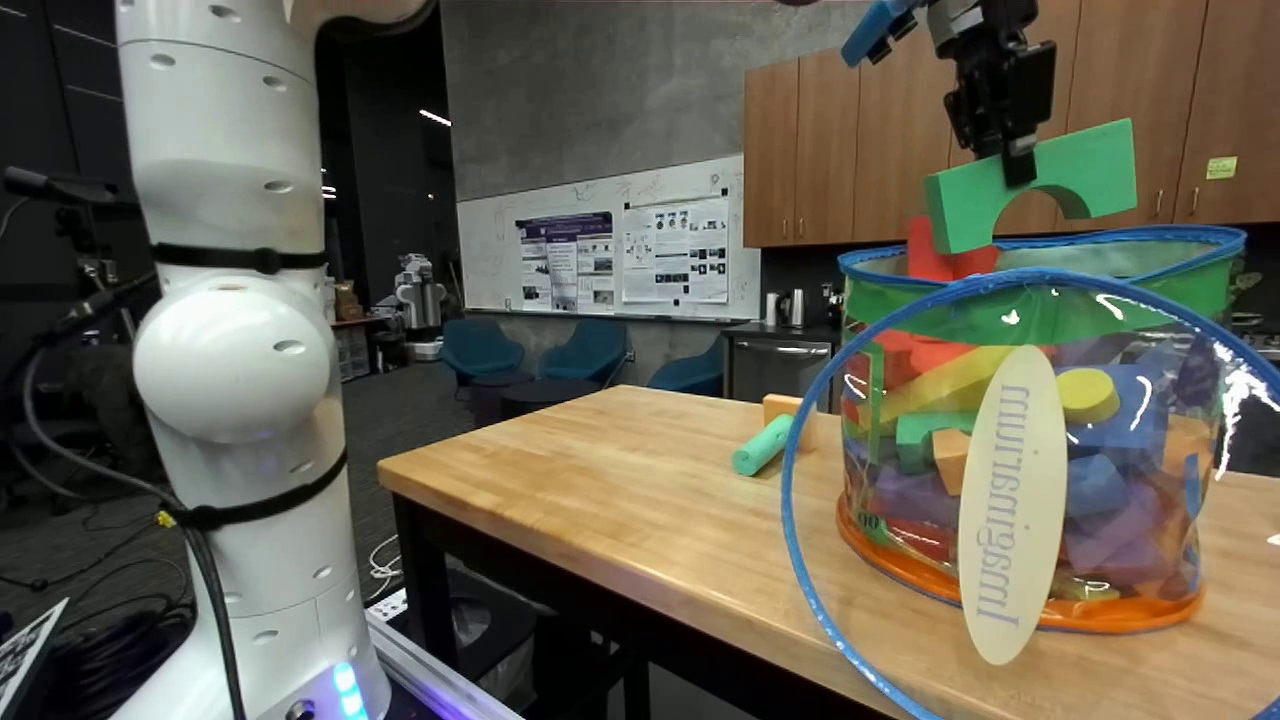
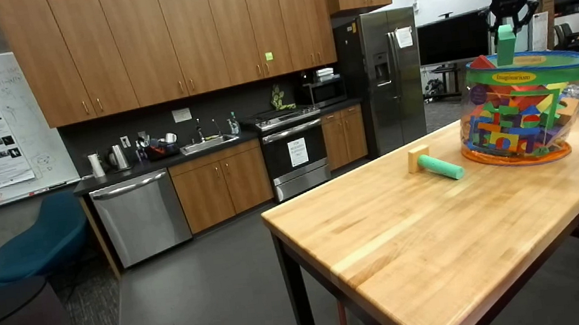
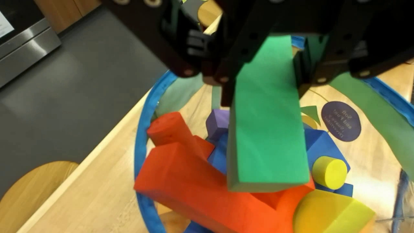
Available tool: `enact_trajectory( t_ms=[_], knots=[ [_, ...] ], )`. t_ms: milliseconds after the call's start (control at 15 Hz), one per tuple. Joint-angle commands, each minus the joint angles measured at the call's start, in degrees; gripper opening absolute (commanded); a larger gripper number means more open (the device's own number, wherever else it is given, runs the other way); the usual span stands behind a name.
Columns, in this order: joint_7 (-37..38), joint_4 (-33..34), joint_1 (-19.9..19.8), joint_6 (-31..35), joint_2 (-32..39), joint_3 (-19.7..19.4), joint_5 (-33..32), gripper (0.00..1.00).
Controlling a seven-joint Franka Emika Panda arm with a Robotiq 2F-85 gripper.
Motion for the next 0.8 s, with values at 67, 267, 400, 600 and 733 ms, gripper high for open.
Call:
enact_trajectory(
  t_ms=[67,267,400,600,733],
  knots=[
    [-0.38,2.7,-1.25,-0.18,3.36,-0.08,1.76,0.16],
    [-0.28,3.55,-1.38,-0.12,3.88,0.06,1.78,0.66],
    [-0.39,3.88,-1.27,0.21,3.6,0.19,1.77,0.76],
    [-1.14,4.57,-1.2,0.82,3.19,0.39,2.0,0.95],
    [-2.67,4.83,-1.24,1.35,3.17,0.58,2.28,1.0]
  ],
)
